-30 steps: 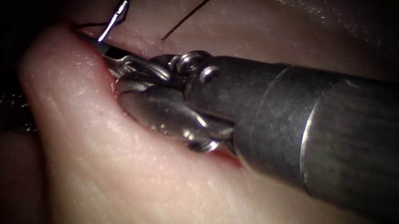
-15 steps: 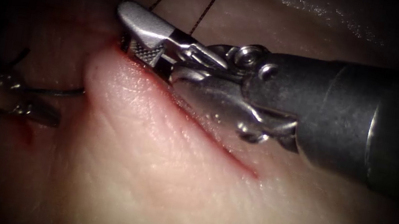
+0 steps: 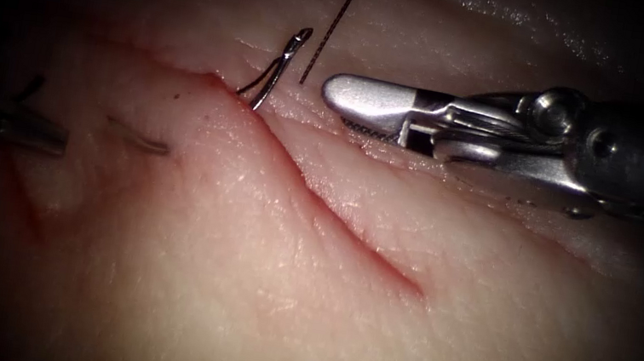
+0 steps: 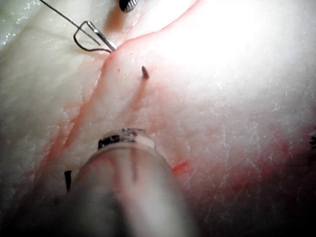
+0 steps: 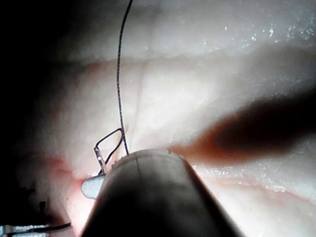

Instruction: Wound Closure

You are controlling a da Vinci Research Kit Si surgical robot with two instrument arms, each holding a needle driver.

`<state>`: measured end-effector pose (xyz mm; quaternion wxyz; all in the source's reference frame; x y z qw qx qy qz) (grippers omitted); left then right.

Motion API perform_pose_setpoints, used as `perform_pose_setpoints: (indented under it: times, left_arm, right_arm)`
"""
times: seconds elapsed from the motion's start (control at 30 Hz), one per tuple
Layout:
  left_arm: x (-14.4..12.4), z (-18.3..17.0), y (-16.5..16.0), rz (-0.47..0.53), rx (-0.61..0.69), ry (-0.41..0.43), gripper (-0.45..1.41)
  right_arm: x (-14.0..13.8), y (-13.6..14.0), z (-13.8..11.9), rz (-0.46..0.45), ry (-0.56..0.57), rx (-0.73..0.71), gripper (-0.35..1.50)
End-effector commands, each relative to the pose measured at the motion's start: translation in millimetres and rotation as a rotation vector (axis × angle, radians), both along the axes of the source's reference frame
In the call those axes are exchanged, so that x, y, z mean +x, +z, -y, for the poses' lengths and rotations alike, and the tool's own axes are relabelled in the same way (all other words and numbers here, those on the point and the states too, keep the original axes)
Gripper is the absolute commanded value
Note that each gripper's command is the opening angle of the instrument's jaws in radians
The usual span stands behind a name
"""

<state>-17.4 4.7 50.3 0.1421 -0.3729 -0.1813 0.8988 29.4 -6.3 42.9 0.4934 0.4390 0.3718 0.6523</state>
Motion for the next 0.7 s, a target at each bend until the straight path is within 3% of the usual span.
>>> perform_pose_setpoints:
  times: [0.03,0.2,0.37,0.43,0.7]
  left_arm:
    - [-0.7,0.1,0.4,0.039,-0.007,0.002,0.05]
    - [-2.2,-0.9,-0.4,0.191,-0.032,-0.008,0.25]
    - [-4.5,-1.4,-0.9,0.280,-0.035,0.015,0.46]
    - [-5.3,-1.4,-0.9,0.298,-0.036,0.028,0.47]
    - [-6.1,-1.4,0.2,0.311,-0.037,0.051,0.42]
  right_arm:
    - [0.8,0.6,0.0,0.000,-0.028,-0.019,1.16]
    - [1.2,1.3,0.5,-0.021,-0.106,-0.094,1.20]
    - [1.5,2.4,1.4,-0.055,-0.182,-0.215,1.06]
    - [1.5,2.9,1.7,-0.065,-0.211,-0.254,0.98]
    - [1.4,2.9,1.3,-0.070,-0.217,-0.348,0.96]
